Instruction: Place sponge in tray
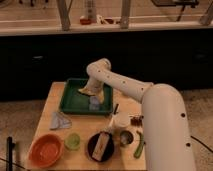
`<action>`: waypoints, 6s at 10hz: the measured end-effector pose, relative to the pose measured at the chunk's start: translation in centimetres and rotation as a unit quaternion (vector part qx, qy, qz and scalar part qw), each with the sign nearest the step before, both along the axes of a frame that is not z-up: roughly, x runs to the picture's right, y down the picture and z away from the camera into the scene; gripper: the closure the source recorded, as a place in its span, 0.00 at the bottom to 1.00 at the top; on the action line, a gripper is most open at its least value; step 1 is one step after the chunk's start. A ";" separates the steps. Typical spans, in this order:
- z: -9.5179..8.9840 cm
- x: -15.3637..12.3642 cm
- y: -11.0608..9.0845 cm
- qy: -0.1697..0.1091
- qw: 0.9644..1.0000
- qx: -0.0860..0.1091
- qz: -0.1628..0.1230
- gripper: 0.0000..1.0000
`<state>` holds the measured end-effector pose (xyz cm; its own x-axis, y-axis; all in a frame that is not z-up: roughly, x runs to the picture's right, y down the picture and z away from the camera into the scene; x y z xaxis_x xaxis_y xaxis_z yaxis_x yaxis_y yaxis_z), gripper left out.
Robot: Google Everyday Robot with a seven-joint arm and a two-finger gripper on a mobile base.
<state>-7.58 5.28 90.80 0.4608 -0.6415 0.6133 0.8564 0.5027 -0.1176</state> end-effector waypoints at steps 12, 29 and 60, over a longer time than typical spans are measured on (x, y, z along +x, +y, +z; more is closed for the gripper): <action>-0.8 0.5 -1.4 0.008 1.000 0.006 0.012 0.20; -1.0 0.2 -2.2 0.010 1.000 -0.008 0.001 0.20; -0.9 0.2 -2.1 0.010 1.000 -0.009 0.001 0.20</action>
<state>-7.34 3.17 89.92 0.4748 -0.6298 0.6147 0.8525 0.5026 -0.1435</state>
